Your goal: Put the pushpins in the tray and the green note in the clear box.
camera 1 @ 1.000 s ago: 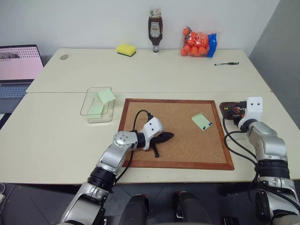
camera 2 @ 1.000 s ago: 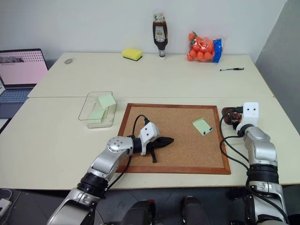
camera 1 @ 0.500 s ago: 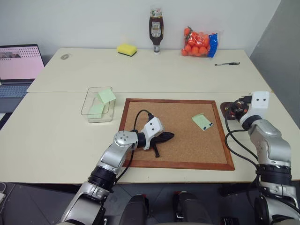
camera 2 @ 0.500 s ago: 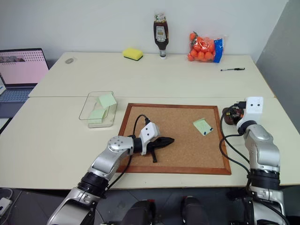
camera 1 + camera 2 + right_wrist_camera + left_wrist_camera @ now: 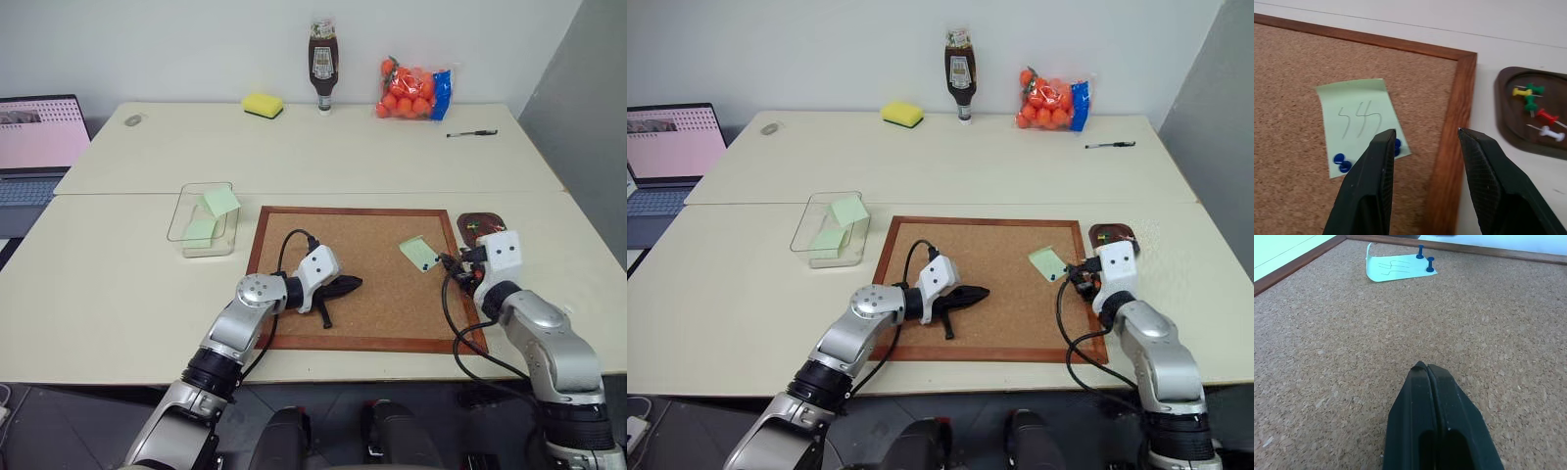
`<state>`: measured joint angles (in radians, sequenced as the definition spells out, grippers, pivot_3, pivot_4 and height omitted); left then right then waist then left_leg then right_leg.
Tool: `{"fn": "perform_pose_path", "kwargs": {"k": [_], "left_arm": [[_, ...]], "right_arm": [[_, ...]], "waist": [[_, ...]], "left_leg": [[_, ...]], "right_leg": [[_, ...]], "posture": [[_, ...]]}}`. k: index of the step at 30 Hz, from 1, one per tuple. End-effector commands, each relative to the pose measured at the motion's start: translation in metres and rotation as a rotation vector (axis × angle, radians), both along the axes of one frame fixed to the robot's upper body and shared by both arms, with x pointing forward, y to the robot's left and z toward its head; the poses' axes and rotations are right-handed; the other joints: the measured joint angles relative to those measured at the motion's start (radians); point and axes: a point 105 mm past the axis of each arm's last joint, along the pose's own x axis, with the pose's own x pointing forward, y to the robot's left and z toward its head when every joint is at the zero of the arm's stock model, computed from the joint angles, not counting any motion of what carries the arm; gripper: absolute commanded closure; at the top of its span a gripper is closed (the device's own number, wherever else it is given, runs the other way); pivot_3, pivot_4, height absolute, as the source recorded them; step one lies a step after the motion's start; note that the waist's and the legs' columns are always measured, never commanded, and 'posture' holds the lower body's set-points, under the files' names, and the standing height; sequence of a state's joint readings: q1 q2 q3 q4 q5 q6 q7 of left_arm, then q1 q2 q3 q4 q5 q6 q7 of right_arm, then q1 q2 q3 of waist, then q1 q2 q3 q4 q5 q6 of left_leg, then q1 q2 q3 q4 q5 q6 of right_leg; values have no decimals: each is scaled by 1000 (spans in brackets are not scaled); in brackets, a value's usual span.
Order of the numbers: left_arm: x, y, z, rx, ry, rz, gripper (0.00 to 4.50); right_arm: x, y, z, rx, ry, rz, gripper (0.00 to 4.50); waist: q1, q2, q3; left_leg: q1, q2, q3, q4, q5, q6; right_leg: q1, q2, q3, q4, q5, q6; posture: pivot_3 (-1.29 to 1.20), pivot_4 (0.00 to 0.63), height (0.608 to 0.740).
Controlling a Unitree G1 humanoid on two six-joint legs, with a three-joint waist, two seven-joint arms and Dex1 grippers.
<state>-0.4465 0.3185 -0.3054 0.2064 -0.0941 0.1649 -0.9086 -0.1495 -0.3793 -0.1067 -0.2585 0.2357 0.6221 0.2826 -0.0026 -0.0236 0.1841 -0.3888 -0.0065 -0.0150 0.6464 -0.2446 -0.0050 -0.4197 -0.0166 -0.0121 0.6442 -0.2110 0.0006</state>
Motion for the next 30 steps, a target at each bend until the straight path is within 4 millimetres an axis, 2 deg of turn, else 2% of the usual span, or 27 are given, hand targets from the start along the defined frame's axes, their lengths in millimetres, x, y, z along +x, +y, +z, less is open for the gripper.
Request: {"fn": "perform_pose_path", "kwargs": {"k": [1, 8, 11, 14, 15, 19, 30], "left_arm": [[-4, 2, -13, 42, 33, -2, 4500], [-4, 2, -13, 40, 32, 1, 4500], [-4, 2, -13, 40, 32, 3, 4500], [-4, 2, -13, 40, 33, 4, 4500], [-4, 2, -13, 41, 33, 4, 4500], [-3, 3, -13, 42, 32, 3, 4500], [-3, 3, -13, 49, 30, 0, 4500]], "right_arm": [[7, 4, 8, -14, -41, 6, 2364], [13, 4, 5, -16, -39, -2, 2364], [14, 3, 5, -14, -42, -7, 2801], [13, 3, 6, -10, -44, -2, 3488], [12, 4, 6, -8, -45, 1, 3547], [11, 6, 8, 0, -54, 11, 4431], [13, 10, 27, 44, -150, 2, 4490]], "waist": [[0, 0, 0], [0, 0, 0], [0, 0, 0], [0, 0, 0], [0, 0, 0], [0, 0, 0], [0, 0, 0]], "left_leg": [[0, 0, 0, 0, 0, 0], [-1, 0, 0, 0, 0, 0], [-1, 0, 0, 0, 0, 0], [-1, 0, 0, 0, 0, 0], [-1, 0, 0, 0, 0, 0], [-1, 0, 0, 0, 0, 0], [-1, 0, 0, 0, 0, 0]], "right_leg": [[0, 0, 0, 0, 0, 0], [0, 0, 0, 0, 0, 0], [0, 0, 0, 0, 0, 0], [0, 0, 0, 0, 0, 0], [0, 0, 0, 0, 0, 0], [0, 0, 0, 0, 0, 0], [0, 0, 0, 0, 0, 0]], "posture": [[0, 150, 740], [0, 150, 740], [0, 150, 740], [0, 150, 740], [0, 150, 740], [0, 150, 740], [0, 150, 740]]}}
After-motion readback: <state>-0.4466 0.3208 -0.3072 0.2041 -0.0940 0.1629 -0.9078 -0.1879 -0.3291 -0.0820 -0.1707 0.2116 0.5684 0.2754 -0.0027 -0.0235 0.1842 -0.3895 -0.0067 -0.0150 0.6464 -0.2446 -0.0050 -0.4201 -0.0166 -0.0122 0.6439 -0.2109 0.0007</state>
